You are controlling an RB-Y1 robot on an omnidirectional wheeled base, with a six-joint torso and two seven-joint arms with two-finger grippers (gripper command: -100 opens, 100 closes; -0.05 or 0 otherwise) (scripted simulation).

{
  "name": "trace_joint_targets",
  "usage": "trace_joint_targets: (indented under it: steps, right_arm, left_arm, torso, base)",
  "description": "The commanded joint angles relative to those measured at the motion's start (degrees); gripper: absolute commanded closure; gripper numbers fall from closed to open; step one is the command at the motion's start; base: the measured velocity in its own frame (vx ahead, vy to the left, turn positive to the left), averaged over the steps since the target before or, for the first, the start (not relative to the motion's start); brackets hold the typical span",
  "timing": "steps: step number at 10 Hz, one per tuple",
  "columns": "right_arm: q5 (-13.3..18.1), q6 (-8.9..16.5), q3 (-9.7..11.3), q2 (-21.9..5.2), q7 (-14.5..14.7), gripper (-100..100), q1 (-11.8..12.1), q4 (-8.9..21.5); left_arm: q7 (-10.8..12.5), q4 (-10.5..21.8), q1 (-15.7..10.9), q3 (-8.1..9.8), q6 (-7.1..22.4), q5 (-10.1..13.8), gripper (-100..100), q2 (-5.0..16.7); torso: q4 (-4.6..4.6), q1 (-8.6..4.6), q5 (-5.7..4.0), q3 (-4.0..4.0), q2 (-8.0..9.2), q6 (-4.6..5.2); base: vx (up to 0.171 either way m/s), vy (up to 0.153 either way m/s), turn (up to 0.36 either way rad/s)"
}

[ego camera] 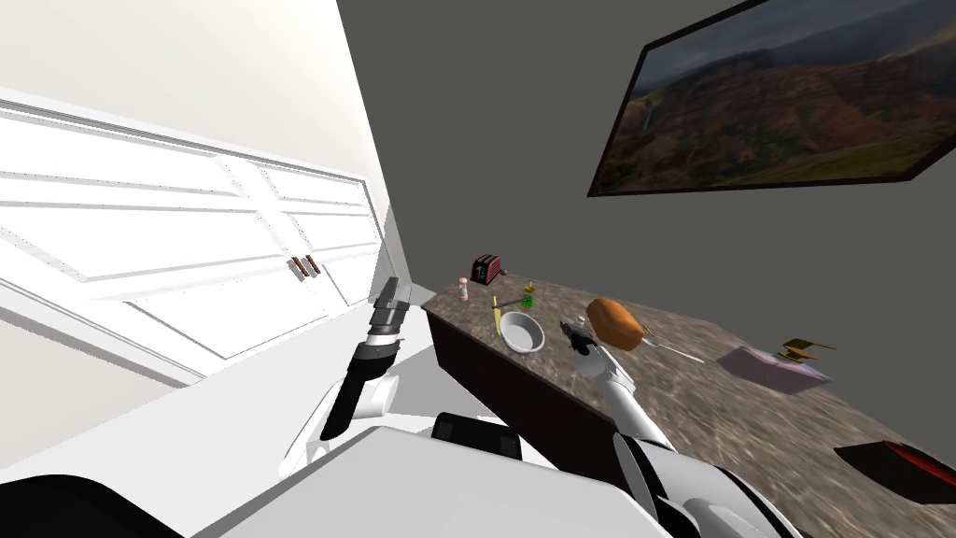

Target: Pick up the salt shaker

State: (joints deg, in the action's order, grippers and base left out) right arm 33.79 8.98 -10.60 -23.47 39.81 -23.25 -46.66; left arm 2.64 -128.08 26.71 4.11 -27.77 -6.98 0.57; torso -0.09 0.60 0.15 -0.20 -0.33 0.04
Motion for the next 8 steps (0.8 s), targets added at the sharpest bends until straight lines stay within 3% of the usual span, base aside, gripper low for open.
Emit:
trace_joint_targets:
  steps: [1, 2, 5, 6, 7, 8]
  right_arm:
    - [-1.8, -2.9, 1.8, -2.9, -2.1, -100, 0.3, 2.9]
    - [-1.8, -4.5, 1.8, -4.0, -2.1, -100, 0.3, 3.7]
    - [-4.7, -9.6, 4.7, -9.7, -5.5, -100, 0.5, 9.5]
    - [-4.7, -11.1, 4.7, -10.3, -5.5, -100, 0.5, 10.0]
    - [-6.2, -13.7, 6.1, -12.0, -7.3, -100, 0.6, 13.2]
    - [-6.2, -14.4, 6.2, -13.5, -7.3, -100, 0.6, 13.2]
  left_arm:
    - [0.0, 0.0, 0.0, 0.0, 0.0, 0.0, 0, 0.0]
    - [0.0, 0.0, 0.0, 0.0, 0.0, 0.0, 0, 0.0]
    - [0.0, 0.0, 0.0, 0.0, 0.0, 0.0, 0, 0.0]
    - [0.0, 0.0, 0.0, 0.0, 0.0, 0.0, 0, 0.0]
    - [0.0, 0.0, 0.0, 0.0, 0.0, 0.0, 0, 0.0]
    - [0.0, 0.0, 0.0, 0.0, 0.0, 0.0, 0, 0.0]
  torso:
    - [0.0, 0.0, 0.0, 0.0, 0.0, 0.0]
    - [0.0, -0.02, -0.01, 0.0, 0.0, 0.01]
    - [0.01, 0.04, 0.01, 0.02, 0.03, -0.01]
    - [0.0, 0.11, 0.01, -0.01, -0.02, 0.0]
    - [0.01, 0.02, 0.01, 0.01, 0.02, -0.01]
    - [0.0, 0.09, 0.01, 0.0, -0.01, 0.0]
  base:
    - [0.069, 0.095, -0.021]
    - [0.055, 0.087, -0.024]
    - [0.068, 0.124, -0.027]
    - [0.061, 0.104, -0.027]
    - [0.075, 0.129, -0.019]
    - [0.066, 0.107, -0.032]
